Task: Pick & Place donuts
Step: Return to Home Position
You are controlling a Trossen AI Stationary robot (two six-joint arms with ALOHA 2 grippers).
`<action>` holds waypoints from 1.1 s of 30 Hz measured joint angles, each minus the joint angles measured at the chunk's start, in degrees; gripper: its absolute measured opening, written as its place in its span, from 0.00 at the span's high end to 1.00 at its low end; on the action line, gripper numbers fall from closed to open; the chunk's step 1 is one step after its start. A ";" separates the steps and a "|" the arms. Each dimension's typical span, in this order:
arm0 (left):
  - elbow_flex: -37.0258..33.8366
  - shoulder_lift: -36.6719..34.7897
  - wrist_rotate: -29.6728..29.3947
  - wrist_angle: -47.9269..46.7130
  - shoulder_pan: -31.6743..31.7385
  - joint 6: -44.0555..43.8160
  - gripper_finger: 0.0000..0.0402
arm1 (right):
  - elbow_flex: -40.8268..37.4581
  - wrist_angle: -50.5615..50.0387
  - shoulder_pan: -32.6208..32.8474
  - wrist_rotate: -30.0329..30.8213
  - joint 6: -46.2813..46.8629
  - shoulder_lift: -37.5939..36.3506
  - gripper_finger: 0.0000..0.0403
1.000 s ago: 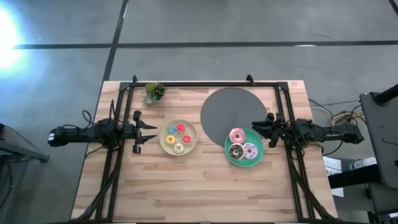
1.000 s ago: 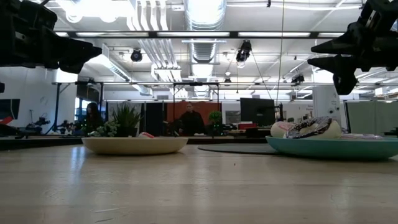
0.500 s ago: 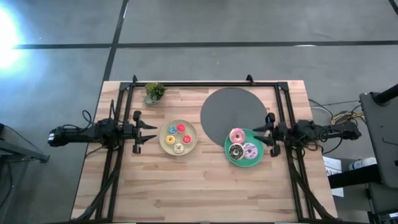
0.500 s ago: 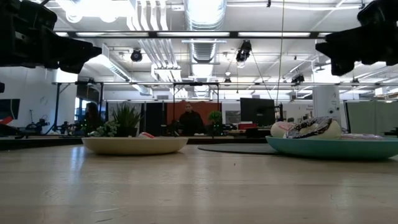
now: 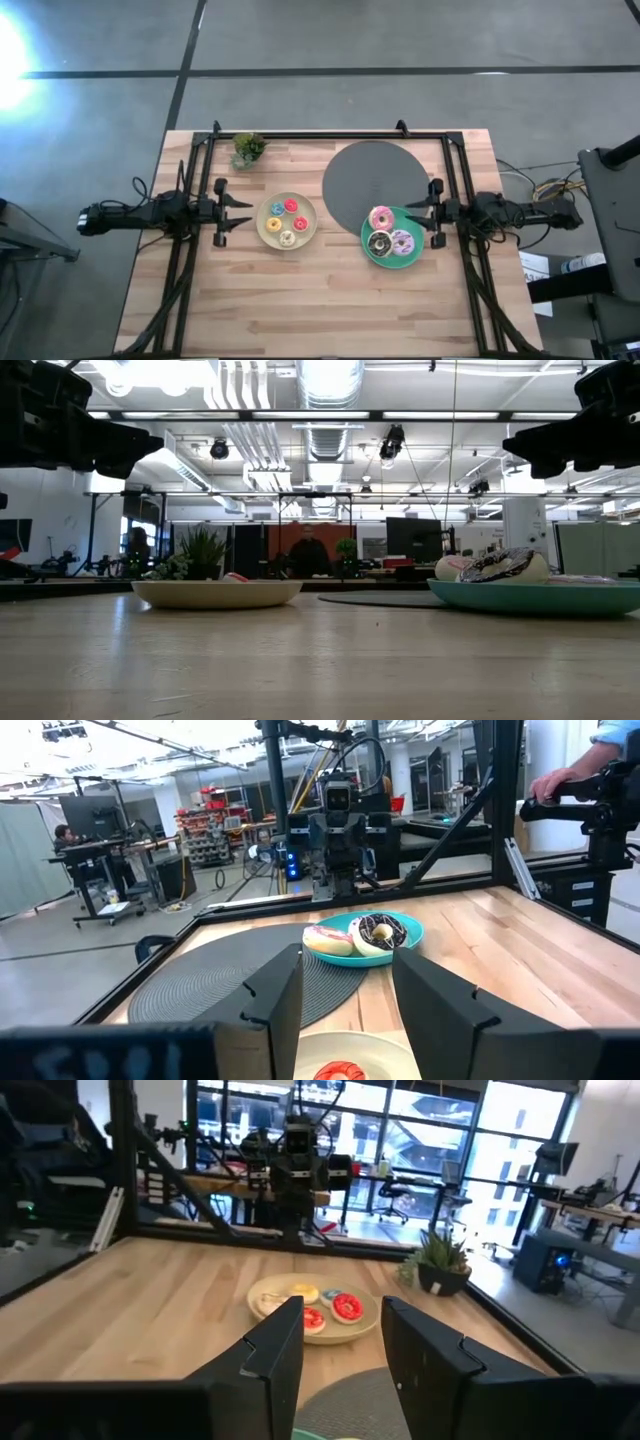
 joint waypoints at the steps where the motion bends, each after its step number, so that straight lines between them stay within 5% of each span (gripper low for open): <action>1: 0.00 0.00 0.02 -0.02 0.00 0.00 0.67 | 0.00 0.00 -0.21 -0.04 -0.29 0.00 0.68; 33: 0.00 0.00 0.02 0.03 0.00 0.00 0.67 | -0.07 0.24 -1.52 0.17 3.13 0.57 0.67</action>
